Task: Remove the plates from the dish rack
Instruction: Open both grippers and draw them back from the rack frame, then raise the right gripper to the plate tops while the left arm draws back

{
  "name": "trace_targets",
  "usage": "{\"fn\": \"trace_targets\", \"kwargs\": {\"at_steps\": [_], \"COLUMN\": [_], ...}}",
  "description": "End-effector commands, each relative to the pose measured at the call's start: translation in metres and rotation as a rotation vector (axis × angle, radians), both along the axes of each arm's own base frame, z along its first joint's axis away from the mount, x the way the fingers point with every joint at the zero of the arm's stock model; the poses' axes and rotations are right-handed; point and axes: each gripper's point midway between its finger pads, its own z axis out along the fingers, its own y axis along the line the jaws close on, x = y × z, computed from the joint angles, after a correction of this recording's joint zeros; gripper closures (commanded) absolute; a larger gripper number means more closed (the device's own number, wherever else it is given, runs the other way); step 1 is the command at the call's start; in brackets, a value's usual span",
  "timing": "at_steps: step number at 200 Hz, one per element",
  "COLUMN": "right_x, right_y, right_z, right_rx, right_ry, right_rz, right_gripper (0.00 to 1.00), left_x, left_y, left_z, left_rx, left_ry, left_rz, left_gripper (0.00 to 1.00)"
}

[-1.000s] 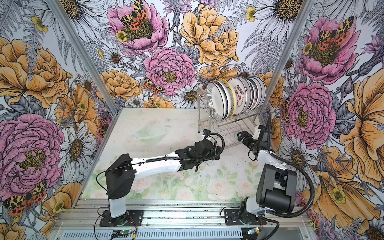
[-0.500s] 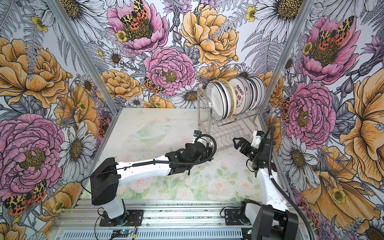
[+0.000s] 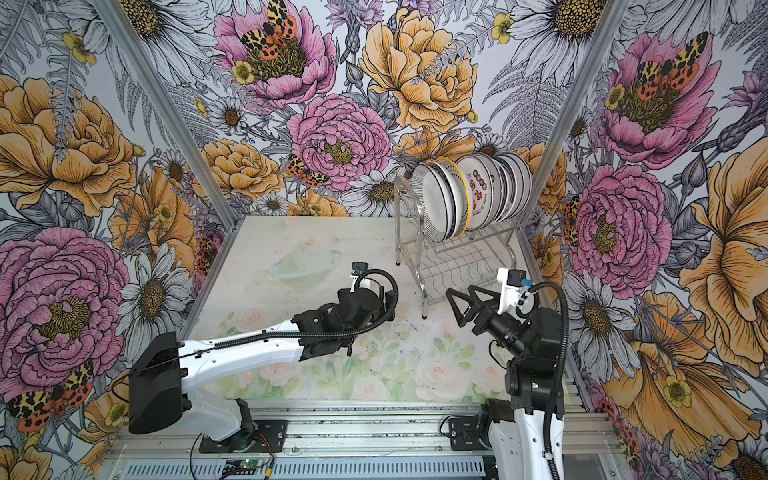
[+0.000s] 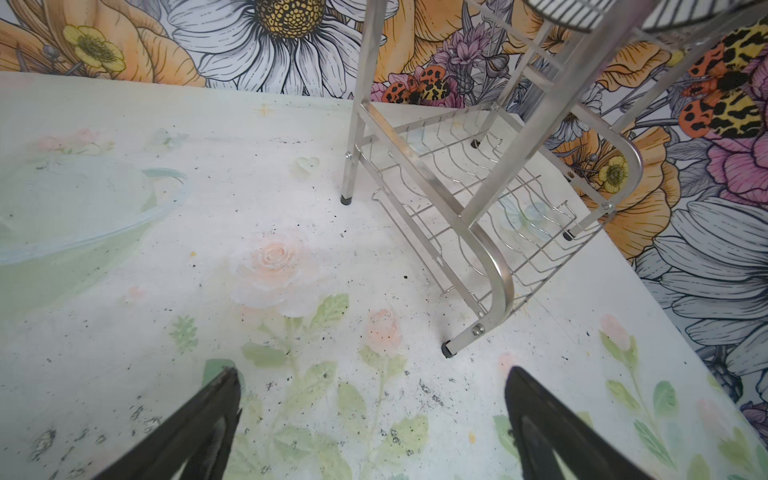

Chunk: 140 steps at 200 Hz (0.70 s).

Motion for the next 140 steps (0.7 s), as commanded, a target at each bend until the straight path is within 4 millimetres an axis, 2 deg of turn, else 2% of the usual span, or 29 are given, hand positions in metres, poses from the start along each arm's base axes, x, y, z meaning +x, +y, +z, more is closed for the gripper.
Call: {"fn": "trace_targets", "kwargs": {"at_steps": [1, 40, 55, 72, 87, 117, 140], "right_x": [-0.02, -0.011, -0.001, 0.008, 0.02, 0.043, 0.068], "right_y": [0.015, 0.021, 0.009, -0.004, -0.009, -0.02, -0.024], "right_z": [0.057, 0.131, 0.16, 0.184, 0.195, 0.204, 0.214], "right_rx": [0.026, 0.008, -0.029, -0.054, -0.052, -0.108, -0.155], "right_ry": [-0.089, -0.187, -0.276, -0.335, -0.337, -0.359, -0.357], "right_rz": [0.088, 0.11, -0.006, -0.109, -0.144, -0.247, -0.293], "right_gripper": [0.01, 0.01, 0.01, 0.01, 0.01, 0.01, 0.01], "left_x": [0.002, 0.0, 0.003, 0.008, 0.014, 0.024, 0.031], "left_y": [0.027, 0.057, 0.069, 0.08, 0.088, 0.103, 0.106], "left_z": [0.013, 0.024, 0.023, 0.02, 0.017, 0.013, 0.008], "left_rx": [-0.025, -0.057, -0.06, -0.058, -0.047, -0.015, -0.016], "left_ry": [-0.029, -0.049, -0.048, -0.034, -0.025, -0.022, -0.008], "left_rz": [0.076, 0.121, 0.14, 0.155, 0.17, 0.209, 0.214], "left_gripper": [0.01, 0.01, 0.01, 0.01, 0.01, 0.01, 0.01]}}
